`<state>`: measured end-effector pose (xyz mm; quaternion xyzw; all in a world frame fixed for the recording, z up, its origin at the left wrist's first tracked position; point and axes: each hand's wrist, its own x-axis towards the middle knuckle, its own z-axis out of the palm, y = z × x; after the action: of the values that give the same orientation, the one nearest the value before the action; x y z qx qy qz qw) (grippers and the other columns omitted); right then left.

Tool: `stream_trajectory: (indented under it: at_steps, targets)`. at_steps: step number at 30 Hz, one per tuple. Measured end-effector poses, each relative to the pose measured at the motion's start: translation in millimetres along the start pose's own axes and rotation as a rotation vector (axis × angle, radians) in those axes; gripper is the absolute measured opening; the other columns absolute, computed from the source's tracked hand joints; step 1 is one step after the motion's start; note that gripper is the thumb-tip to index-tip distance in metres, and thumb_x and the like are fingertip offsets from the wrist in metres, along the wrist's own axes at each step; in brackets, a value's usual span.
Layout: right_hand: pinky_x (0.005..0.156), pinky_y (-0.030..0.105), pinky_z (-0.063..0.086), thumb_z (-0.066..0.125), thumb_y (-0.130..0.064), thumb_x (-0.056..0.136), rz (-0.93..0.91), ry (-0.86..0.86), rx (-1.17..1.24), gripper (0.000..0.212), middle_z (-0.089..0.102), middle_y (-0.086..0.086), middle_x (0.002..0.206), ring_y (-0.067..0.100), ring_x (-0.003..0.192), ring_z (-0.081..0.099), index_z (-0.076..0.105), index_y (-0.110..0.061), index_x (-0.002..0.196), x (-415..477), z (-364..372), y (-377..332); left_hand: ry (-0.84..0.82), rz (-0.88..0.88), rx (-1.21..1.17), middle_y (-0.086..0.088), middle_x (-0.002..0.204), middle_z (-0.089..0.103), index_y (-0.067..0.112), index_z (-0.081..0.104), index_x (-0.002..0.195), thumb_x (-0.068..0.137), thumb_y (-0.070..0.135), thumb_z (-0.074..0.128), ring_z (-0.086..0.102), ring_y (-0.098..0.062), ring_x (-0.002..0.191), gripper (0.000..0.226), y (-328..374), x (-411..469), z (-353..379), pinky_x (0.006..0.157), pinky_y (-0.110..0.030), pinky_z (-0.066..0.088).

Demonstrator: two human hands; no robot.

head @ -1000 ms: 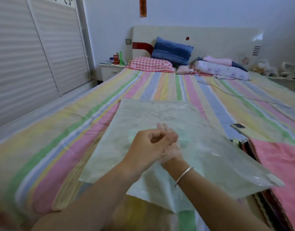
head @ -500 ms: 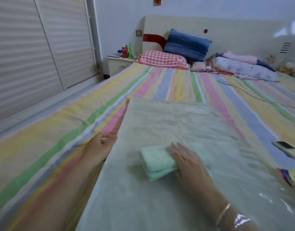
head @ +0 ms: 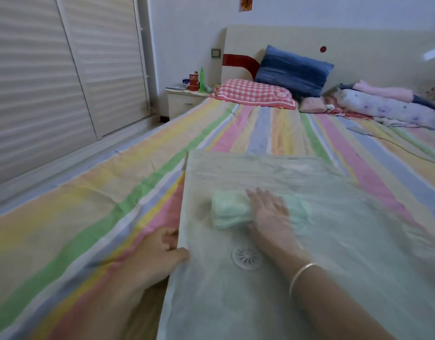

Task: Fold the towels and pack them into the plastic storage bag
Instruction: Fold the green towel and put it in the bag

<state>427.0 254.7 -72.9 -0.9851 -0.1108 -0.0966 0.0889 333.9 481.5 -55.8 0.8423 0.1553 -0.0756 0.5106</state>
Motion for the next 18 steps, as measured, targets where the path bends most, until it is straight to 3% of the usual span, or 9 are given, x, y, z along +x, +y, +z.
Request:
stream_trajectory:
  at_steps: [2,3,4,6,9,12,13,15,18]
  targets:
    - [0.118,0.036,0.0,0.037,-0.042,0.08,-0.041,-0.056,0.009,0.076,0.012,0.0,0.159,0.02,0.147,0.006,0.014,-0.029,0.151,-4.2,2.0,1.6,0.015,-0.036,-0.007,0.009,0.092,0.067,0.022,0.054,0.118,0.075,0.03,0.079,0.065,-0.01,0.08,0.049,6.6,11.3,-8.2,0.071,-0.03,0.054]
    - [0.118,0.037,0.006,0.044,-0.041,0.079,-0.056,-0.033,0.006,0.076,0.016,0.001,0.159,0.022,0.147,0.01,0.018,-0.03,0.15,-8.9,-2.1,2.0,0.036,-0.06,-0.024,0.008,0.093,0.066,0.026,0.052,0.117,0.078,0.037,0.077,0.064,-0.01,0.079,0.048,12.0,17.9,-11.6,0.065,-0.028,0.053]
    - [0.115,0.038,0.02,0.056,-0.038,0.078,-0.075,0.045,-0.016,0.076,0.028,0.005,0.155,0.025,0.143,0.022,0.029,-0.029,0.148,-13.8,-5.4,3.7,0.054,-0.082,-0.051,0.006,0.095,0.068,0.027,0.052,0.114,0.078,0.044,0.075,0.064,-0.011,0.078,0.046,17.7,25.5,-13.9,0.061,-0.026,0.053]
    - [0.091,0.038,0.047,0.073,-0.025,0.069,-0.113,0.215,-0.11,0.065,0.054,0.007,0.131,0.029,0.119,0.045,0.054,-0.026,0.131,-21.3,-13.1,5.4,0.089,-0.069,-0.102,0.0,0.098,0.072,0.02,0.06,0.111,0.072,0.059,0.071,0.068,-0.017,0.08,0.056,28.5,44.9,-13.7,0.066,-0.028,0.055]
    - [0.053,0.035,0.045,0.069,-0.01,0.063,-0.143,0.261,-0.161,0.038,0.054,0.004,0.093,0.029,0.079,0.057,0.062,-0.023,0.098,-24.2,-14.1,10.5,0.131,-0.036,-0.13,0.001,0.107,0.069,0.018,0.063,0.113,0.073,0.064,0.061,0.066,-0.02,0.091,0.062,36.2,72.0,-1.3,0.08,-0.033,0.052]
    - [0.039,0.029,0.04,0.048,-0.025,0.074,-0.106,0.154,-0.155,0.02,0.048,0.0,0.088,0.024,0.058,0.059,0.048,-0.03,0.093,-9.7,-6.5,11.3,0.132,0.023,-0.079,0.003,0.109,0.065,0.02,0.059,0.113,0.086,0.055,0.053,0.063,-0.018,0.091,0.044,33.5,84.1,14.8,0.085,-0.034,0.05]
    - [0.042,0.031,0.046,0.042,-0.027,0.076,-0.102,0.126,-0.109,0.02,0.045,-0.001,0.091,0.025,0.057,0.061,0.044,-0.03,0.095,-1.9,-4.1,11.0,0.128,0.062,-0.058,0.003,0.112,0.065,0.021,0.059,0.116,0.088,0.053,0.051,0.063,-0.018,0.096,0.043,30.0,88.4,17.1,0.088,-0.036,0.051]
    - [0.066,0.034,0.051,0.044,-0.03,0.084,-0.038,0.036,-0.072,0.021,0.043,-0.004,0.105,0.029,0.079,0.065,0.045,-0.032,0.106,15.6,-3.2,8.6,0.109,0.118,-0.066,0.007,0.115,0.063,0.025,0.056,0.123,0.096,0.043,0.047,0.061,-0.016,0.102,0.034,28.1,93.1,16.3,0.089,-0.035,0.049]
    - [0.074,0.033,0.046,0.051,-0.033,0.086,-0.031,0.085,0.007,0.025,0.047,-0.006,0.112,0.031,0.09,0.062,0.052,-0.029,0.11,42.5,1.2,2.2,0.067,0.175,-0.125,0.018,0.112,0.059,0.035,0.049,0.134,0.101,0.033,0.04,0.059,-0.005,0.1,0.034,29.3,101.4,12.5,0.083,-0.031,0.047]
